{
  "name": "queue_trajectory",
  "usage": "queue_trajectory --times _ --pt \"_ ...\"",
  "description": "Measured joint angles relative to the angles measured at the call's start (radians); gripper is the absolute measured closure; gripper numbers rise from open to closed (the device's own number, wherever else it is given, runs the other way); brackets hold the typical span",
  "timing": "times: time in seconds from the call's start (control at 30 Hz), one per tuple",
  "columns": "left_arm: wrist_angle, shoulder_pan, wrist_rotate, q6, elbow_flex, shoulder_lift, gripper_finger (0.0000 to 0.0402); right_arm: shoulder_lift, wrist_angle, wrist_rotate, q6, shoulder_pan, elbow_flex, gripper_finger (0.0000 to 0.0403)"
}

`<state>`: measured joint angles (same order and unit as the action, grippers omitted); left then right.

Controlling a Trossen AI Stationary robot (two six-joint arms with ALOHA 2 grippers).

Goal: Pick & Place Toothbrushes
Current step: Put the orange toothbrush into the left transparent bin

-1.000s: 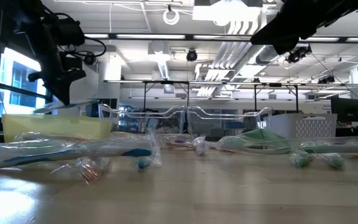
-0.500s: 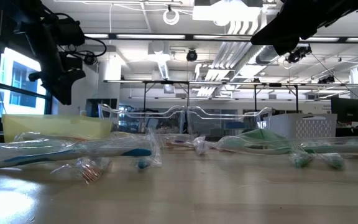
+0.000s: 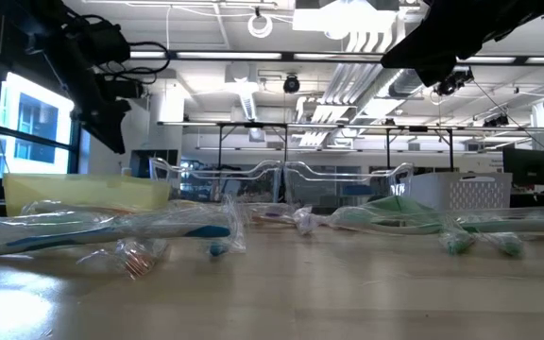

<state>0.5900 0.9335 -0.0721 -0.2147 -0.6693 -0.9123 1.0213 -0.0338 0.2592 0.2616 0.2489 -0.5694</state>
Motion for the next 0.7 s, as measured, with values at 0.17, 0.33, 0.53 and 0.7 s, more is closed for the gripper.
queue_trajectory --times 0.17,0.33,0.53,0.7 --pt "-0.018 -0.098 0.006 -0.071 0.0 0.0 0.0291 0.0 -0.008 0.003 0.008 0.0 0.0 0.04" --pt "-0.022 -0.233 0.005 -0.095 0.0 0.0 0.0291 0.0 -0.046 0.004 0.008 0.0 0.0 0.04" --pt "-0.02 -0.409 0.003 -0.096 0.0 0.049 0.0291 0.0 -0.06 0.003 0.008 0.0 0.0 0.04" --pt "-0.008 -0.56 0.006 -0.096 0.0 0.123 0.0291 0.0 -0.06 0.004 0.008 0.0 0.0 0.04"
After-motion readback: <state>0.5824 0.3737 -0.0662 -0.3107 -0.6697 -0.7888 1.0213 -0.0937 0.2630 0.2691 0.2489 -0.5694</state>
